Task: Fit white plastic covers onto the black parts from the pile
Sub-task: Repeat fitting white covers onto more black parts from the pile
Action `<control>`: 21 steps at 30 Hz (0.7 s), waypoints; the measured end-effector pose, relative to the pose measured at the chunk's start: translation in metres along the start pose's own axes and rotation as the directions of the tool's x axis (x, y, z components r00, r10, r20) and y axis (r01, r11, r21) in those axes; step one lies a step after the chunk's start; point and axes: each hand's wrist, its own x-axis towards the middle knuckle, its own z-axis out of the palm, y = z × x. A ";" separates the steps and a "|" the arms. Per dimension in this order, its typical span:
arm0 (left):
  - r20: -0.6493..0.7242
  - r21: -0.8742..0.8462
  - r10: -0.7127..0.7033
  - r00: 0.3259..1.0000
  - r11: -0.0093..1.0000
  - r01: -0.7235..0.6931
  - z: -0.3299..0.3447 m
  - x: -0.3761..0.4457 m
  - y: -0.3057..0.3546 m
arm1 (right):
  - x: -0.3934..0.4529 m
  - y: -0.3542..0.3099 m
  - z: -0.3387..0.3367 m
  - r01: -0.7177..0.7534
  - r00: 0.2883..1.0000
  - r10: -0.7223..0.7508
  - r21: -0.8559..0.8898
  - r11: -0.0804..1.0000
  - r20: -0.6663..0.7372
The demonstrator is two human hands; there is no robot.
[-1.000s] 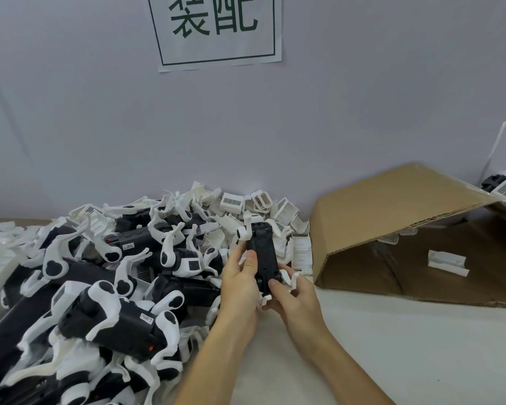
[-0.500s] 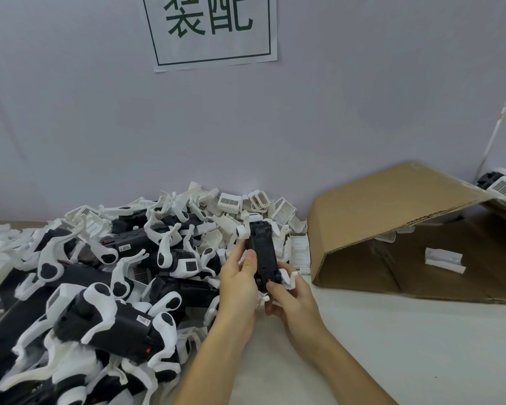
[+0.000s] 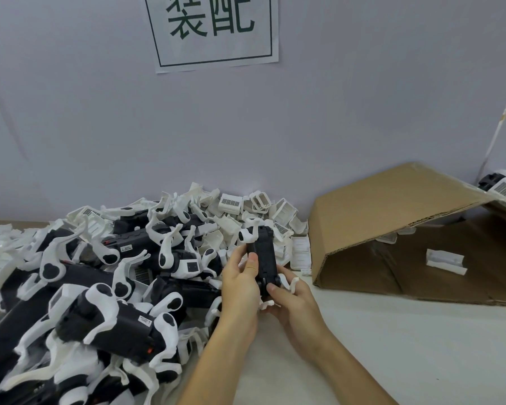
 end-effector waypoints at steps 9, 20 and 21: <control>-0.009 -0.008 0.007 1.000 1.000 -0.007 -0.001 0.001 -0.001 | 0.000 0.007 -0.003 0.021 0.997 -0.024 -0.047 0.999 -0.070; -0.030 -0.058 0.030 0.999 0.998 -0.031 -0.002 0.000 0.003 | -0.003 0.000 0.000 0.091 0.993 -0.096 -0.087 0.992 -0.064; -0.030 -0.065 0.031 0.999 0.997 -0.033 -0.002 0.001 0.003 | -0.003 -0.001 -0.001 0.125 0.988 -0.134 -0.125 0.984 -0.072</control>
